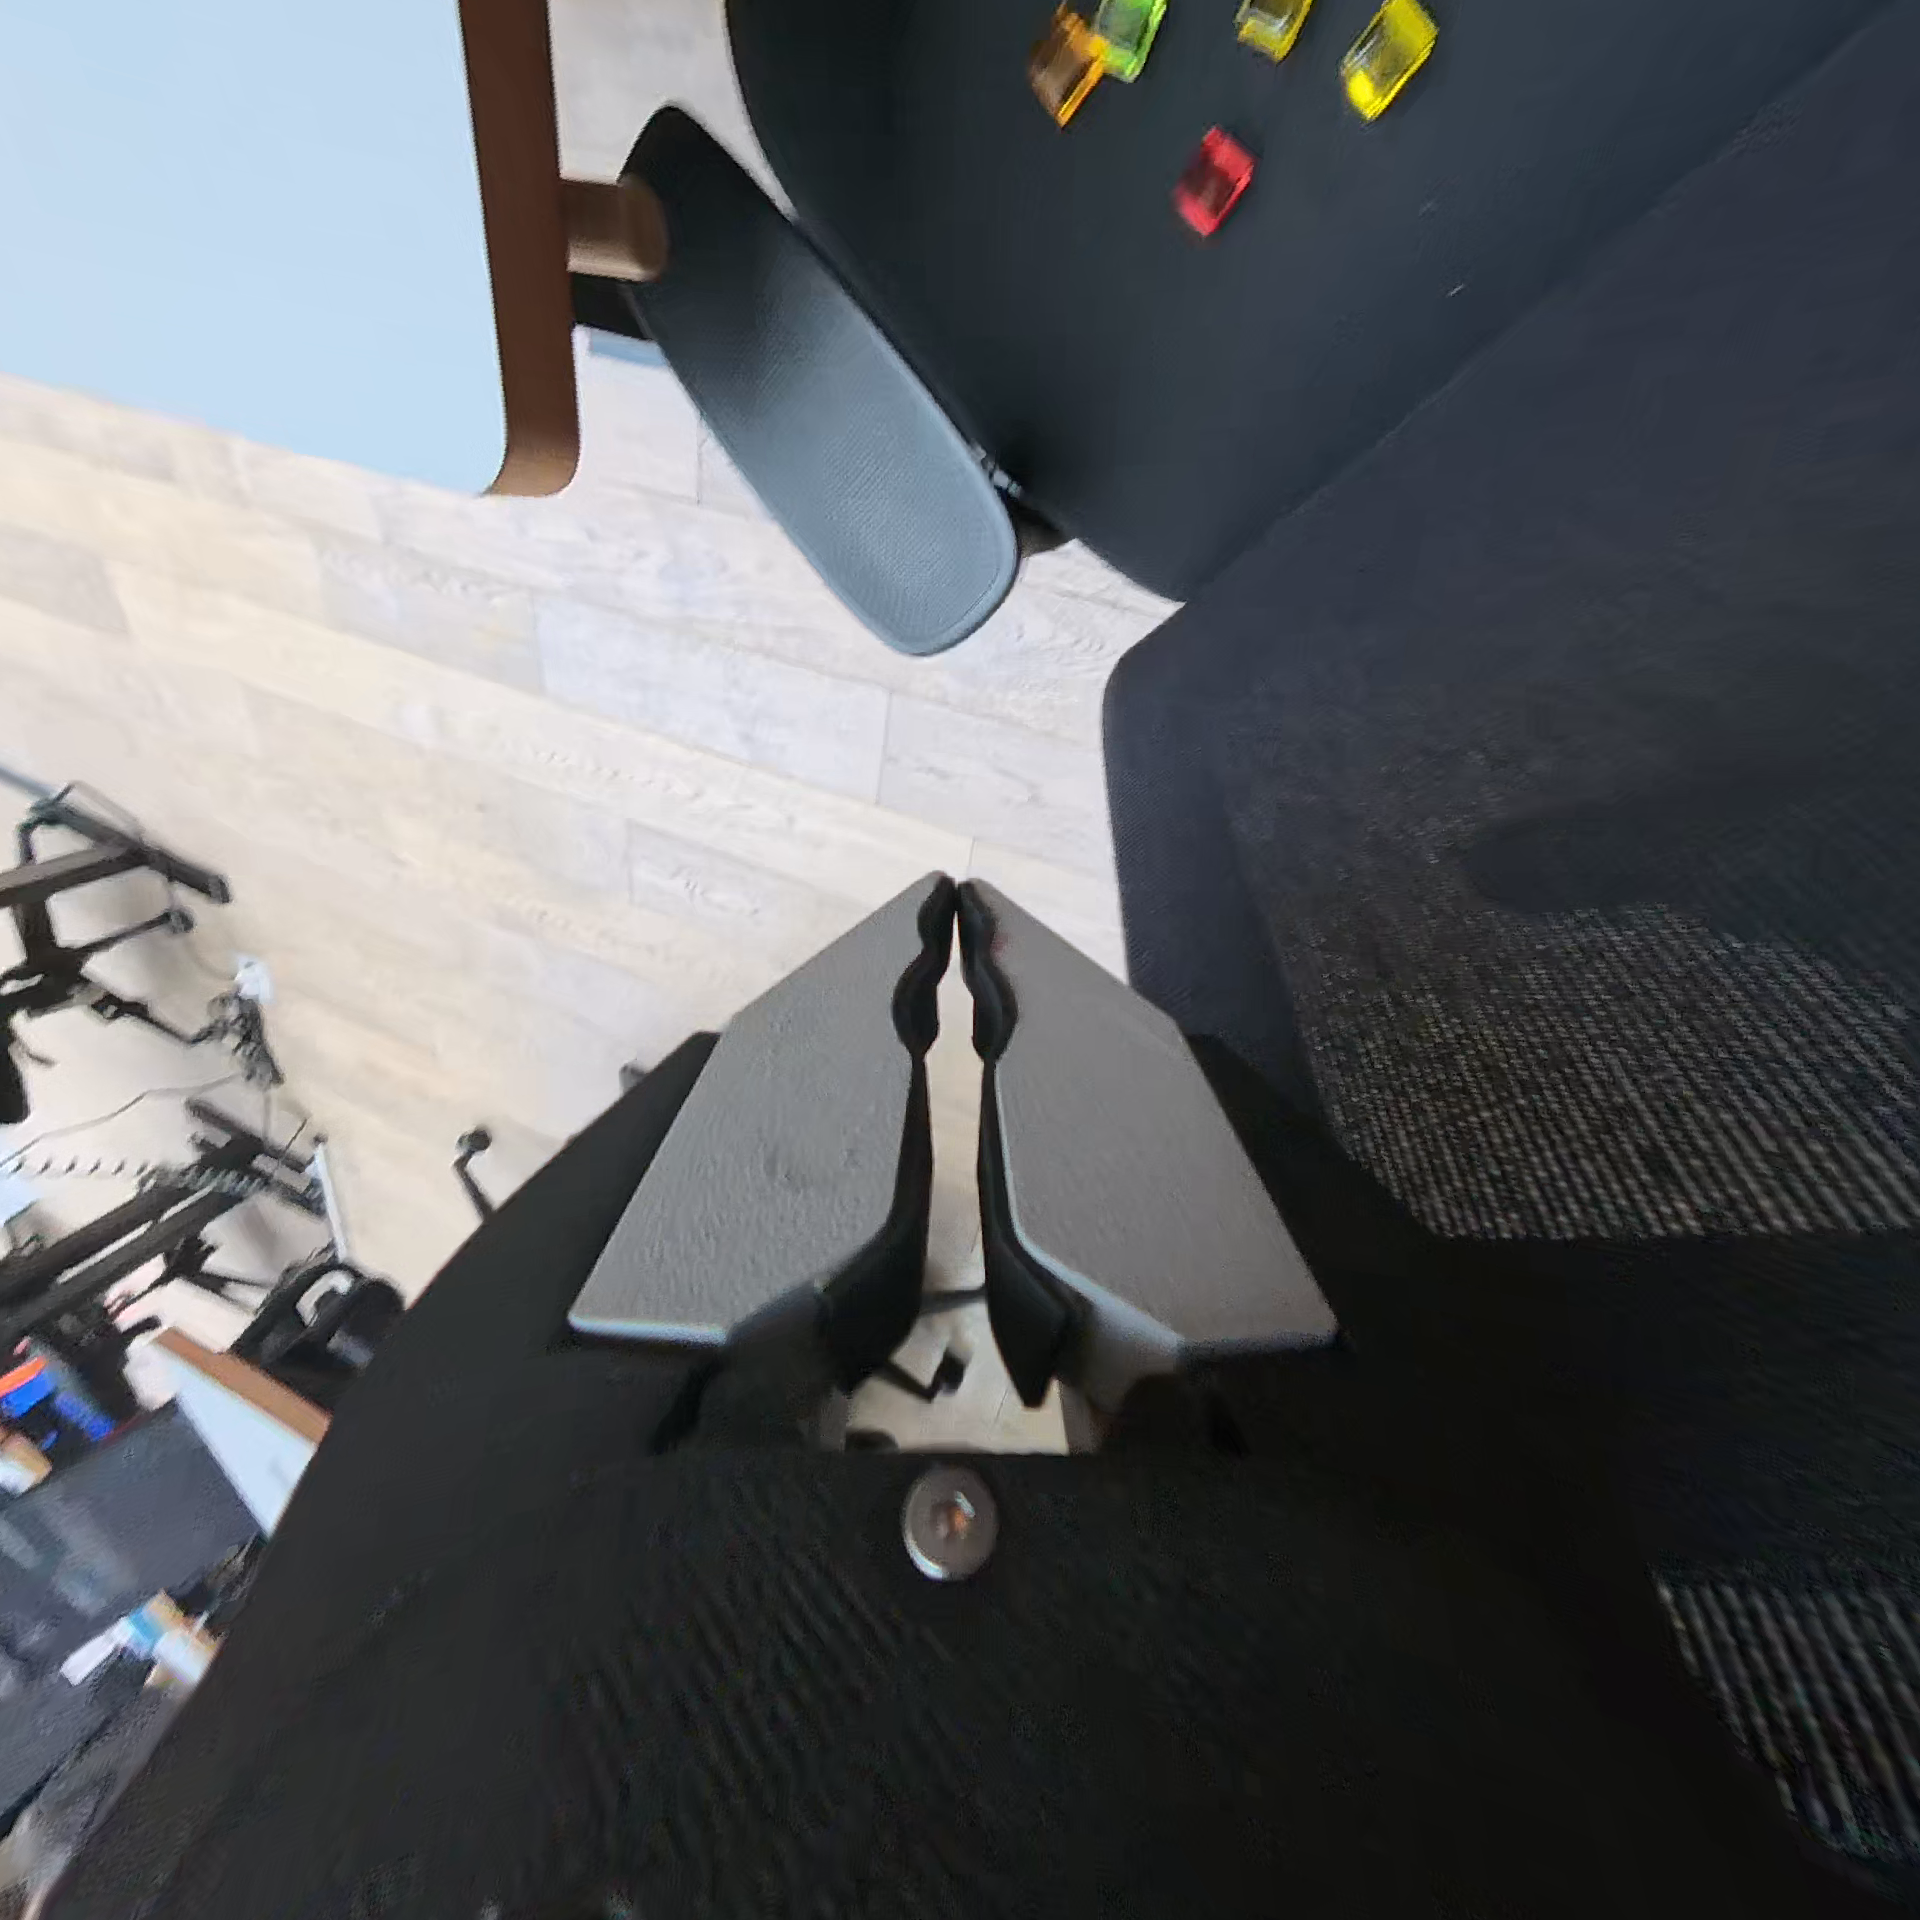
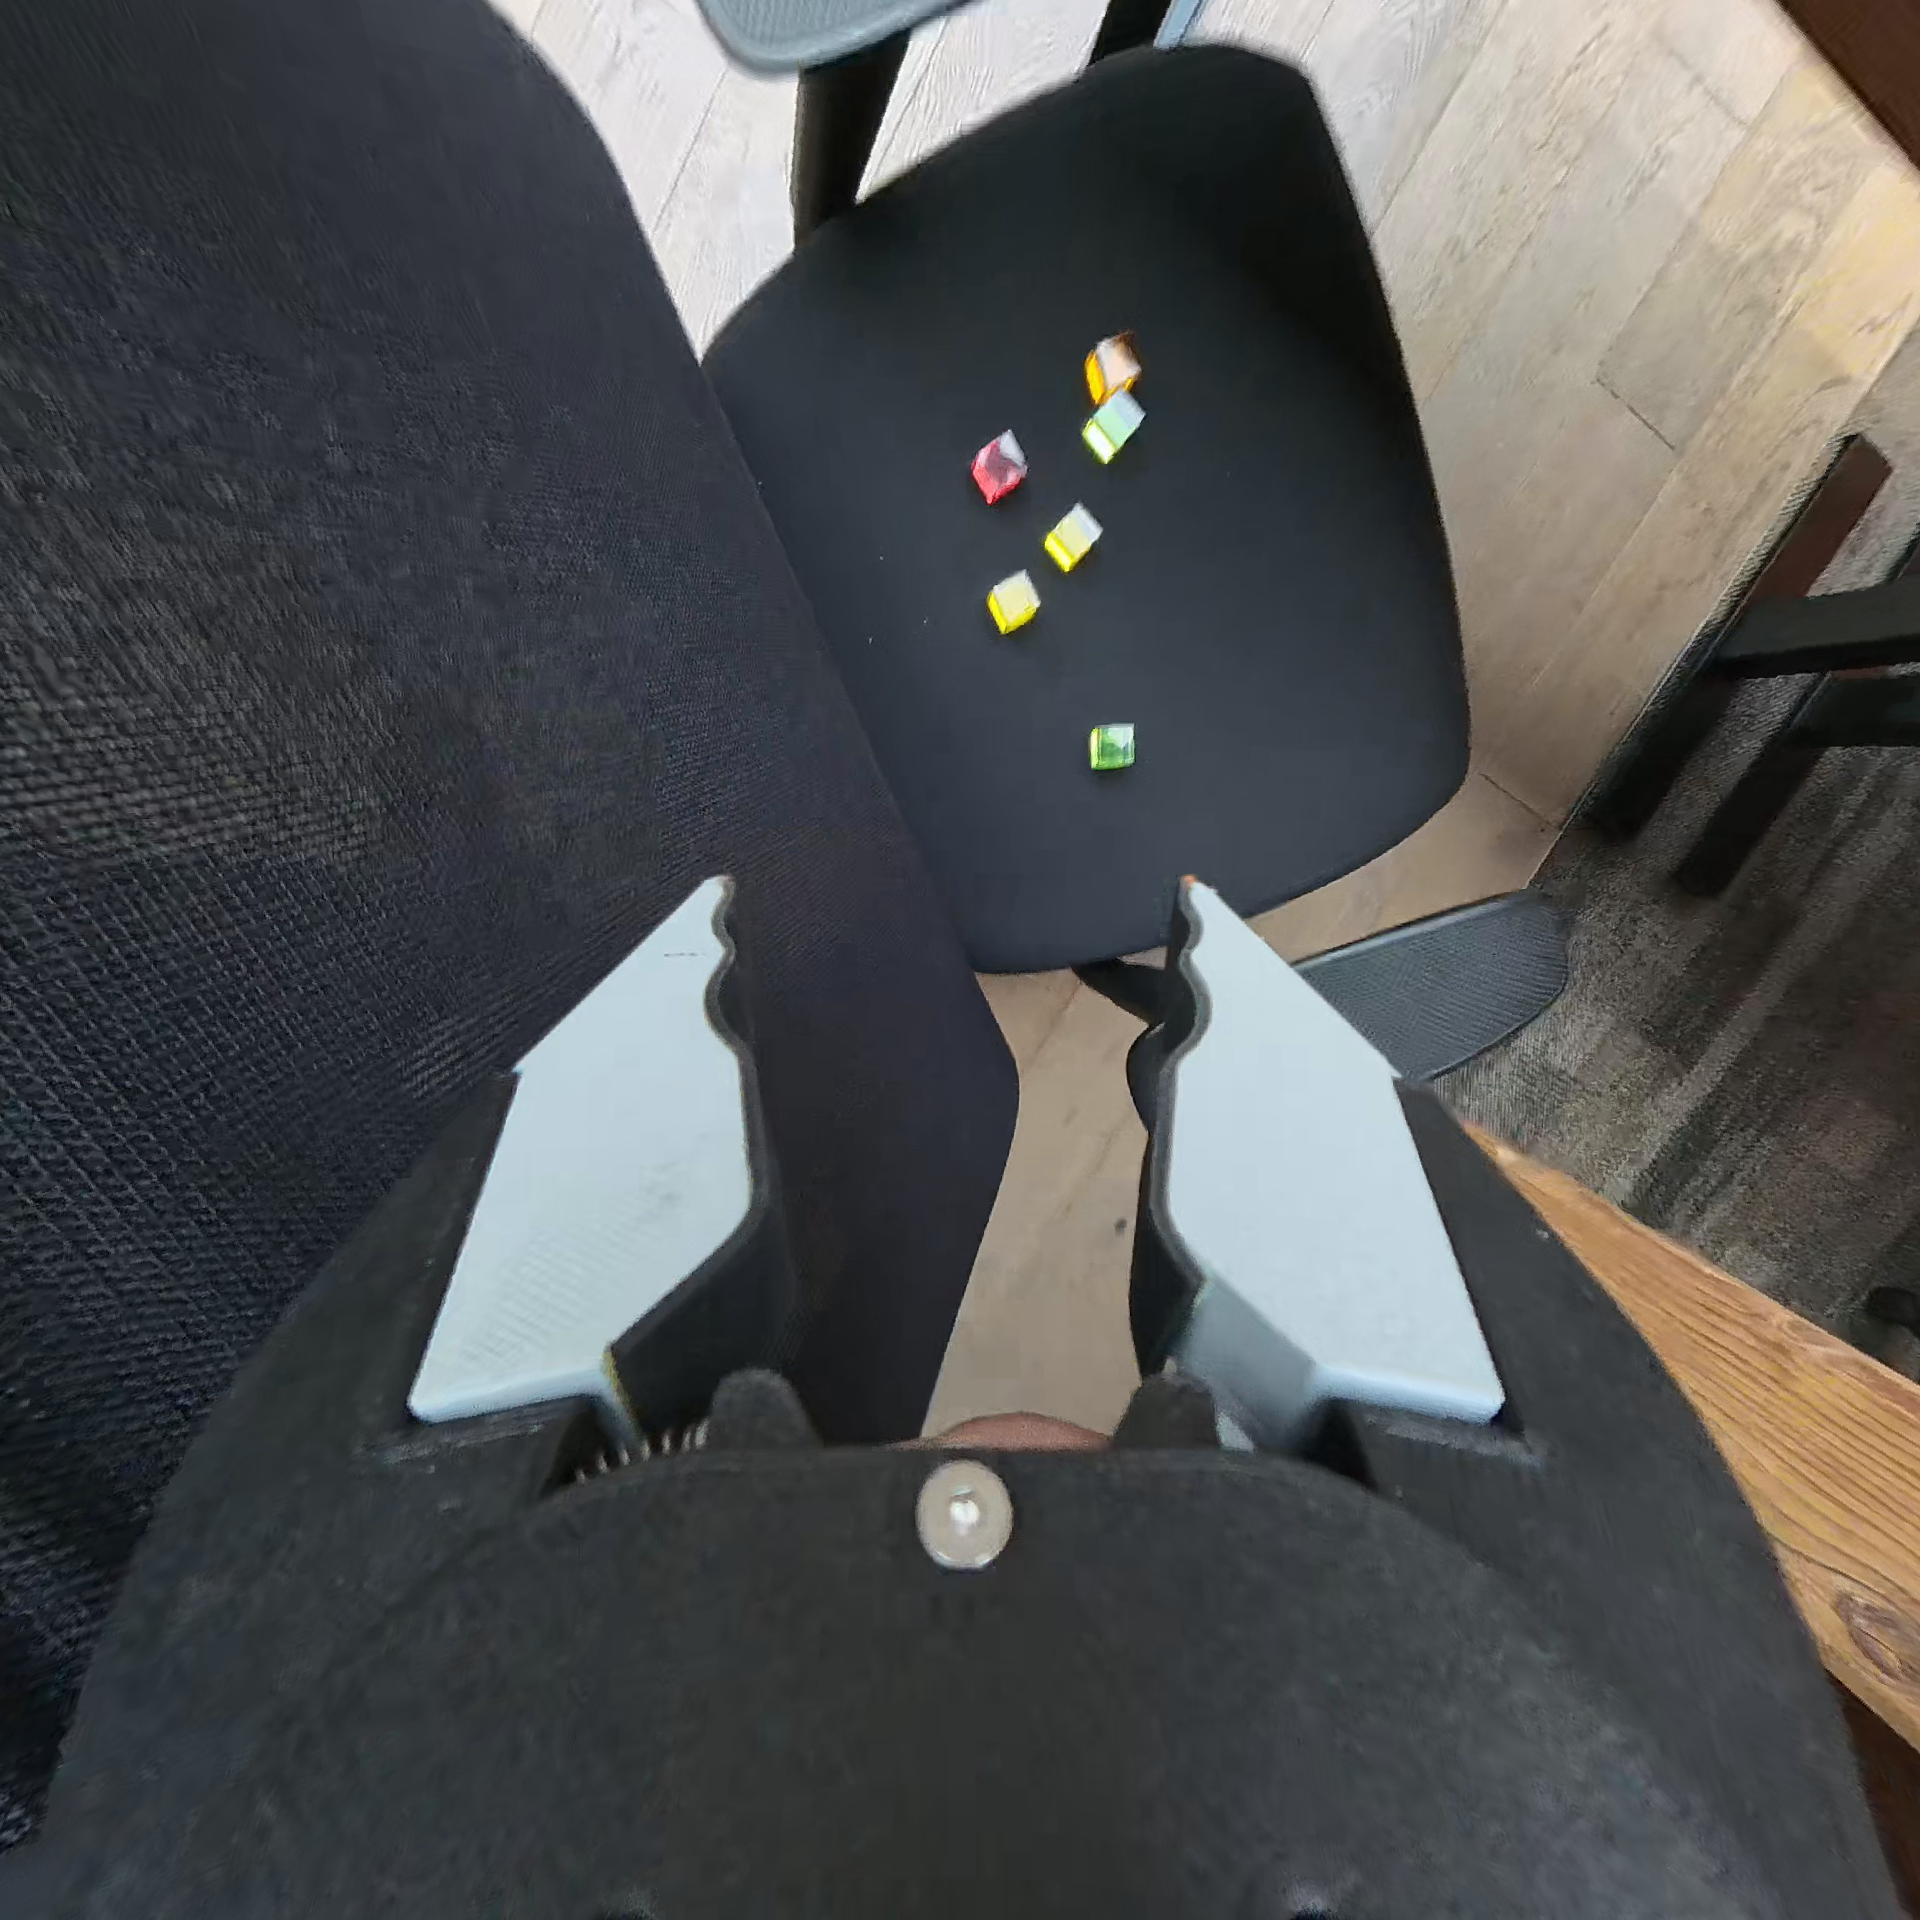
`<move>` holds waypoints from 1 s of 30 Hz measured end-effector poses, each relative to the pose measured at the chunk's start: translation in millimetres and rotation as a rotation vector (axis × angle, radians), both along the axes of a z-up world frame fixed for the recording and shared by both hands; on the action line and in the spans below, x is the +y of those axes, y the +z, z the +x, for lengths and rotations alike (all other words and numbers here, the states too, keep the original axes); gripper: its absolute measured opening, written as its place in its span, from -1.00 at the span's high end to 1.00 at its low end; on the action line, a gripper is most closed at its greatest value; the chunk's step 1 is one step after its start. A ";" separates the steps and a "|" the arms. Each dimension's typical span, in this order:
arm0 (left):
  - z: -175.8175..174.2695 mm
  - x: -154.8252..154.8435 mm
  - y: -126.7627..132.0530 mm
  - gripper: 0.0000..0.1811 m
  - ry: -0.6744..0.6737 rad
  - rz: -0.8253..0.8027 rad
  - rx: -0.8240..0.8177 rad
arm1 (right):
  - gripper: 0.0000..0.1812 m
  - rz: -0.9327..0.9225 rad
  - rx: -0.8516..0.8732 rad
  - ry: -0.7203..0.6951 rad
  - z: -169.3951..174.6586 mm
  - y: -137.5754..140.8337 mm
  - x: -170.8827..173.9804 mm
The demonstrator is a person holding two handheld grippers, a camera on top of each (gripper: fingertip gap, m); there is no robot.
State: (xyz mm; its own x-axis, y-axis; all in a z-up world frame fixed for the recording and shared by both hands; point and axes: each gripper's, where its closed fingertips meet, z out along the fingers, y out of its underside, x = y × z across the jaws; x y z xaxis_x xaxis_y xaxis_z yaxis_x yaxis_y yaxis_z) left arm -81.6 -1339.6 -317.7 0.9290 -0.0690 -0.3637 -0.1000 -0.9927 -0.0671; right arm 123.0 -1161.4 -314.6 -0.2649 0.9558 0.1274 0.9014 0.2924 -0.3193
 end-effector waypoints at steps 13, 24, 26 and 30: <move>-7.5 -1.6 1.6 1.00 -0.005 -0.038 0.062 | 0.17 -0.193 0.149 0.007 7.3 10.1 1.3; 31.3 40.4 20.6 1.00 -0.223 0.229 -0.082 | 1.00 -0.552 0.369 0.029 -28.4 93.7 -33.9; 41.1 41.4 18.8 1.00 -0.243 0.241 -0.147 | 1.00 -0.272 0.305 -0.037 -34.2 71.7 -8.3; 54.1 42.3 17.8 1.00 -0.285 0.244 -0.216 | 0.84 0.261 0.129 -0.300 -10.3 52.0 81.1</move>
